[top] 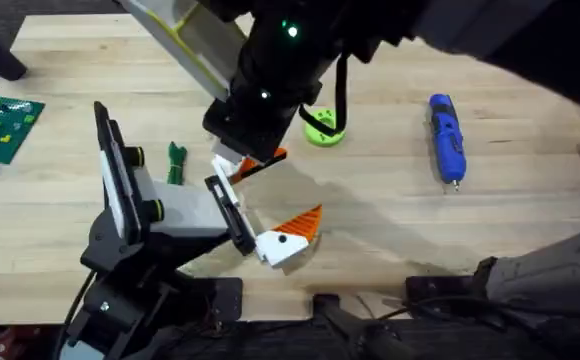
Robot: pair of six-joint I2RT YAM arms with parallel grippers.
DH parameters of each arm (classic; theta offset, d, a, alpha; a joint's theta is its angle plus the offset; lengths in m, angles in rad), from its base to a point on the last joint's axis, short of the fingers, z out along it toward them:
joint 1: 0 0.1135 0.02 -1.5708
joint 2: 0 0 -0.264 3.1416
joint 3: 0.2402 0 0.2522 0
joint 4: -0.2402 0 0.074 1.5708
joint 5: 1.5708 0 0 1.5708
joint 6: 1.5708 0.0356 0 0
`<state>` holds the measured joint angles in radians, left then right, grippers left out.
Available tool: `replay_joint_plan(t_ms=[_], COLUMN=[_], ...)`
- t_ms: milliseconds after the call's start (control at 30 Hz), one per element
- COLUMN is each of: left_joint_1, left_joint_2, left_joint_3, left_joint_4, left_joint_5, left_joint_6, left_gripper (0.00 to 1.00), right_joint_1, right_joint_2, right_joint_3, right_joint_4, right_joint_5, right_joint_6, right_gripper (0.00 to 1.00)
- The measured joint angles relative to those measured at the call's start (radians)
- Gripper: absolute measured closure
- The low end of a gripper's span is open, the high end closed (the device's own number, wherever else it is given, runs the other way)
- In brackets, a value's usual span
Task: Pick up the gripper from the table and insert it into the empty holder that is missing its gripper. Then pick up a screw, insert it into the mounting hole, and use the screwdriver to tighten it. Finally, clean up the table by picking up the vegetable and placing it into the bucket.
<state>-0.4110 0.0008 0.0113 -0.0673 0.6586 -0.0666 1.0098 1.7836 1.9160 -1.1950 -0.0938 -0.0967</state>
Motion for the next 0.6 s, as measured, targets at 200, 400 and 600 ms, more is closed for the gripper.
replay_joint_plan(t_ms=[200,400,600], left_joint_1=[0.0,0.0,0.0], left_joint_2=[0.0,0.0,0.0], left_joint_3=[0.0,0.0,0.0], left_joint_4=[0.0,0.0,0.0], left_joint_5=[0.0,0.0,0.0], left_joint_6=[0.0,0.0,0.0], left_gripper=[0.016,0.016,0.016], right_joint_1=[0.0,0.0,0.0], right_joint_2=[0.0,0.0,0.007], right_joint_3=[0.0,0.0,0.0], right_joint_4=[-0.002,-0.001,0.001], right_joint_5=[-0.001,-0.001,-0.001], right_joint_6=[0.0,0.0,0.0], right_gripper=[0.995,0.995,0.995])
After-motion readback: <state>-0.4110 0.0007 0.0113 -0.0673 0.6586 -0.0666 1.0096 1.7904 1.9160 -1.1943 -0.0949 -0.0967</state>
